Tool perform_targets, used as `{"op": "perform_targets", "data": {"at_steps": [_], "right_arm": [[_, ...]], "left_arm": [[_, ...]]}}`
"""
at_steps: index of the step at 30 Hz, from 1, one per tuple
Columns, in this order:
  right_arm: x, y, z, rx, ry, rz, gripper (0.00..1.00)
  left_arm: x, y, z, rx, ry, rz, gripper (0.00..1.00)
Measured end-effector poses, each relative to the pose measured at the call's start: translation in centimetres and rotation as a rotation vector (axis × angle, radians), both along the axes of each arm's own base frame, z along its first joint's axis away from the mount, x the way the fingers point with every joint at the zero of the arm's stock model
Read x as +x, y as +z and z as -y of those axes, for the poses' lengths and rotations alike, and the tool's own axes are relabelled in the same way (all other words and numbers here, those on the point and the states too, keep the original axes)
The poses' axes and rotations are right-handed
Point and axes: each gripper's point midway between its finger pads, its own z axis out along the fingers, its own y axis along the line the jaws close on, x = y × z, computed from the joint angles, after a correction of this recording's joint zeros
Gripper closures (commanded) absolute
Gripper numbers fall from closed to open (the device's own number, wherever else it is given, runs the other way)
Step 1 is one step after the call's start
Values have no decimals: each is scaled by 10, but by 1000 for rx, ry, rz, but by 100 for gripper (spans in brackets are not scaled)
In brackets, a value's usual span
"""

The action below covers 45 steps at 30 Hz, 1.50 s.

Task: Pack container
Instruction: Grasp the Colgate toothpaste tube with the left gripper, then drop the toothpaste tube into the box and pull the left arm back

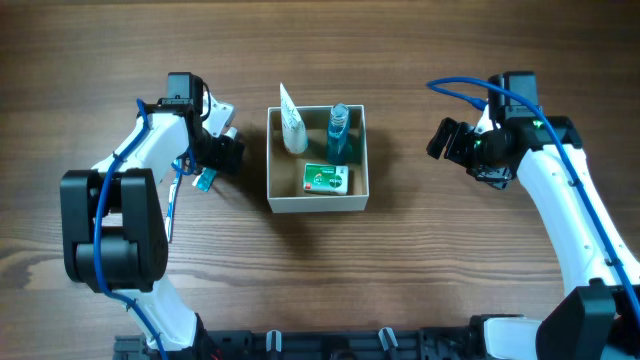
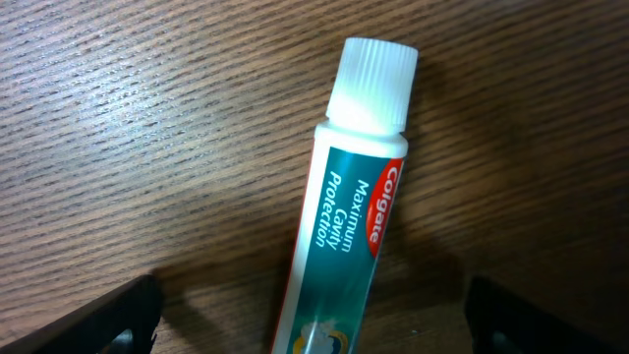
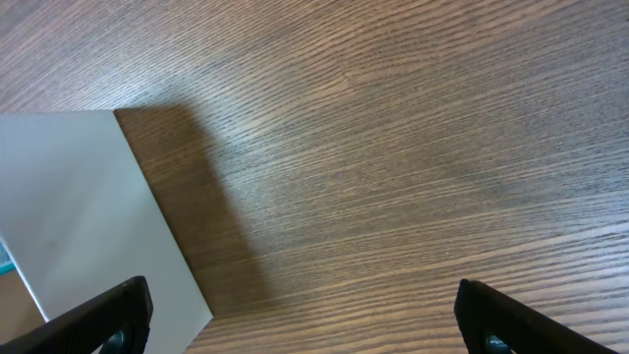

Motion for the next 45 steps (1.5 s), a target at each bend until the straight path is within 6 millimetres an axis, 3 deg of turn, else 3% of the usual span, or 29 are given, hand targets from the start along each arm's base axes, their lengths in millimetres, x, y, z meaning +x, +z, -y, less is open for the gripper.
{"op": "perform_targets", "data": {"at_steps": [3, 4, 5, 14, 15, 17, 18, 19, 21, 23, 29, 33, 35, 41, 45], "right_arm": [[0, 0, 0, 0, 0, 0, 0], [0, 0, 0, 0, 0, 0, 0], [0, 0, 0, 0, 0, 0, 0], [-1, 0, -1, 8, 2, -4, 0], [-1, 0, -1, 7, 2, -4, 0], [-1, 0, -1, 8, 2, -4, 0], [-1, 0, -1, 7, 2, -4, 0], [-1, 0, -1, 7, 2, -4, 0], [-1, 0, -1, 8, 2, -4, 0], [-1, 0, -1, 8, 1, -5, 0], [-1, 0, -1, 10, -5, -6, 0], [-1, 0, -1, 9, -5, -7, 0], [-1, 0, -1, 10, -5, -6, 0], [-2, -1, -1, 10, -5, -11, 0], [-2, -1, -1, 10, -5, -12, 0]], "left_arm": [[1, 0, -1, 8, -7, 3, 62], [1, 0, -1, 9, -8, 2, 86], [0, -1, -1, 8, -10, -1, 92], [1, 6, -3, 18, 18, 3, 96], [1, 18, -5, 25, 38, 25, 96], [8, 62, -5, 28, 50, 141, 96], [11, 107, 1, 24, 37, 261, 96], [11, 132, 7, 15, 25, 328, 96], [-5, 188, 36, -36, -44, 460, 96], [-30, 209, 73, -82, -159, 481, 96], [-92, 184, 175, -92, -573, 358, 96], [-106, 182, 208, -93, -732, 381, 96], [-102, 171, 213, -67, -797, 372, 96], [-85, 77, 220, 43, -932, 182, 96], [-85, 63, 215, 79, -944, 144, 82]]}}
